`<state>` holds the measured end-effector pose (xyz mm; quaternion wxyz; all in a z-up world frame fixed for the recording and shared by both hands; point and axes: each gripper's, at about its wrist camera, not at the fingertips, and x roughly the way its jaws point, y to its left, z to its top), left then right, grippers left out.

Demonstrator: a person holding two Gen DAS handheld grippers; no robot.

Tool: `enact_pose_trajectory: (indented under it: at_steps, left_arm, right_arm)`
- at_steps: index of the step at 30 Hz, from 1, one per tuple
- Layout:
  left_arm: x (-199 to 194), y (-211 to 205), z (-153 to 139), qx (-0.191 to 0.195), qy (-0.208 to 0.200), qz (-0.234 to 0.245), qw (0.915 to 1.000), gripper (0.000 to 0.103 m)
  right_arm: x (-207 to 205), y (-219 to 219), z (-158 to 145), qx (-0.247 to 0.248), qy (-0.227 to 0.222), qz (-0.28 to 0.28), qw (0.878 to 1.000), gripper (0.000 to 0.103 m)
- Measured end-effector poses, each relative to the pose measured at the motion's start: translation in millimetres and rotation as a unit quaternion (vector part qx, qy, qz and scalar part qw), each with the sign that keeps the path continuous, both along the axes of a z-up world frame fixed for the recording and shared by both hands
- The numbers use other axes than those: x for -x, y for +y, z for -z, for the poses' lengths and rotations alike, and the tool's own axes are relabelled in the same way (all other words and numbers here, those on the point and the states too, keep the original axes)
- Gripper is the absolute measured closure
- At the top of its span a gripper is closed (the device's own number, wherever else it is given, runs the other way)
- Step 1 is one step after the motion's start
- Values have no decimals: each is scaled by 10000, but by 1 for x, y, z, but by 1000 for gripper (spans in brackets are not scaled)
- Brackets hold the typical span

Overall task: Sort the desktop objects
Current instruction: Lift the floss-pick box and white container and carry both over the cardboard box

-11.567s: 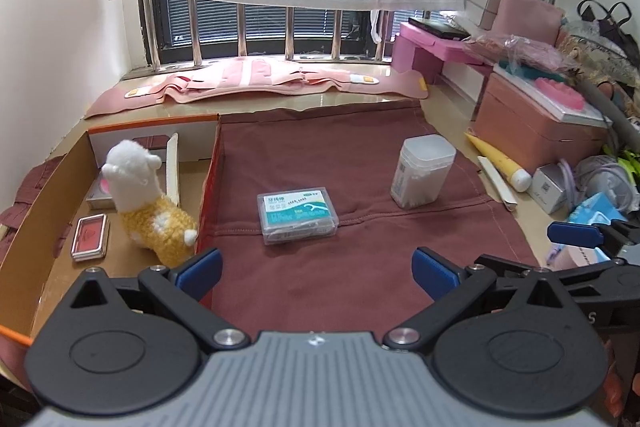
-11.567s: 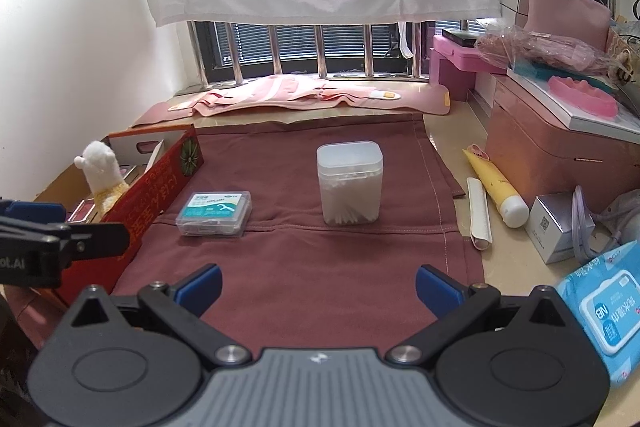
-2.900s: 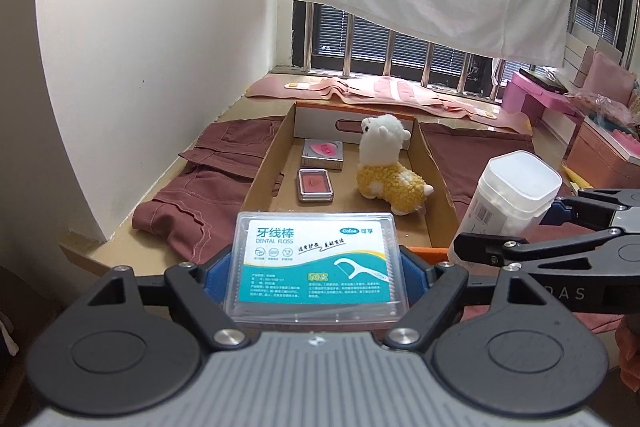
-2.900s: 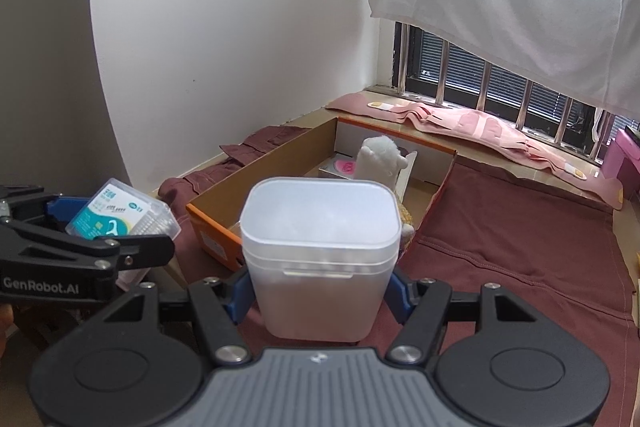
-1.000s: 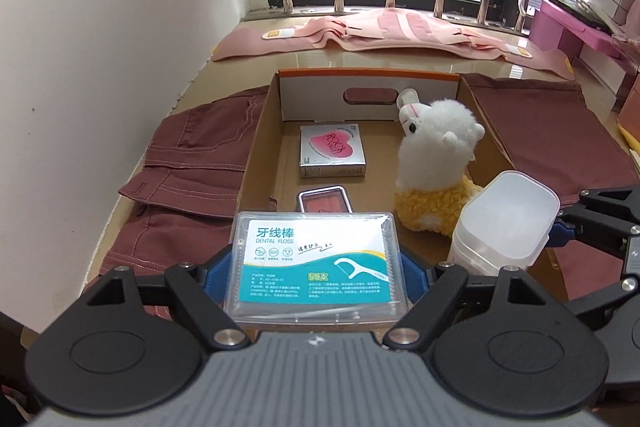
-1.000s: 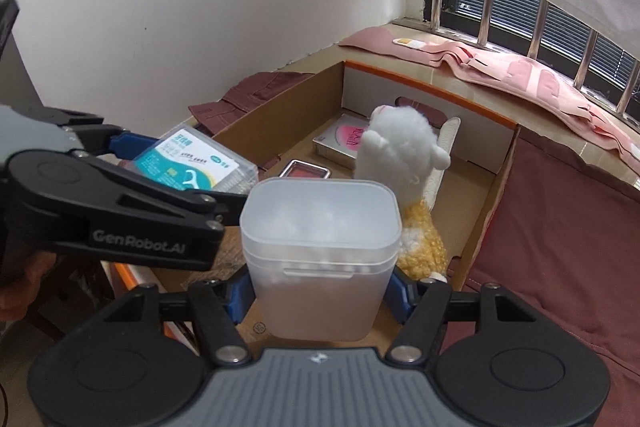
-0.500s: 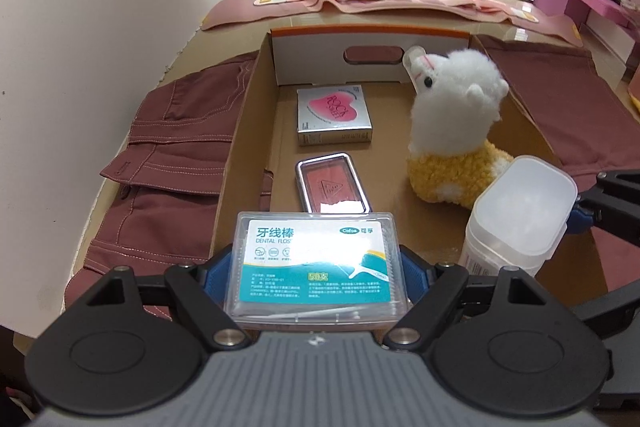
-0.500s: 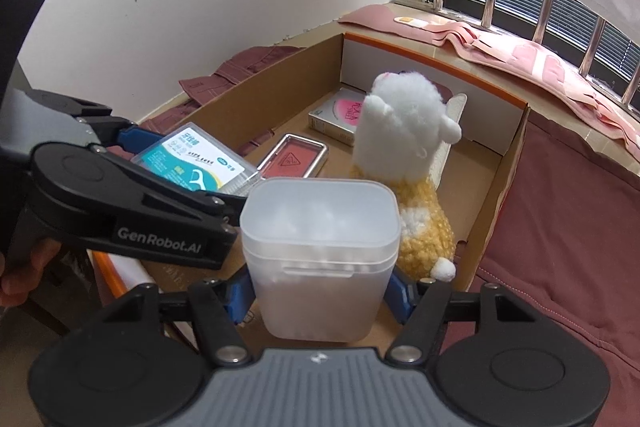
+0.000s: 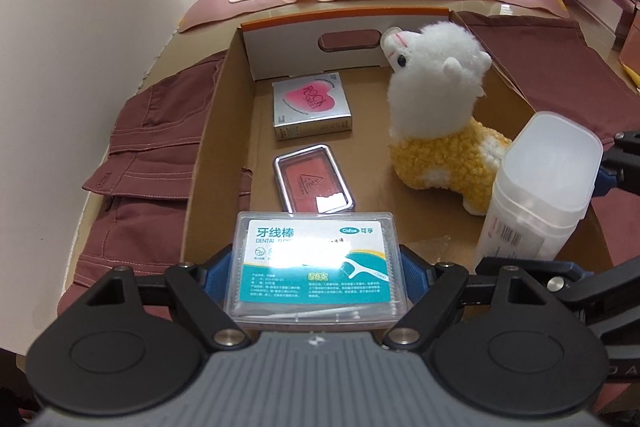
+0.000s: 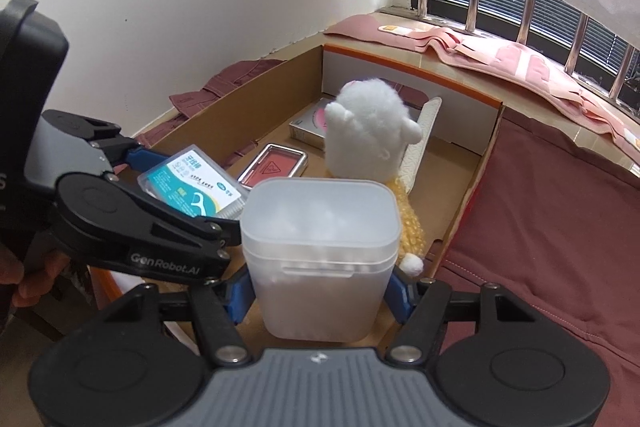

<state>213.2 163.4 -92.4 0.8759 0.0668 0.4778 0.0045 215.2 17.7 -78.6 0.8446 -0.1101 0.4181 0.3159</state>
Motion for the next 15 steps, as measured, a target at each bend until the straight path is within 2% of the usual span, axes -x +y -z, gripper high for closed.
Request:
enact_pose_trajectory:
  at_steps: [15]
  left_arm:
    - [-8, -7, 16, -130, 222, -8, 9997, 20]
  right_arm:
    - [2, -5, -6, -8, -231, -136, 9996, 39]
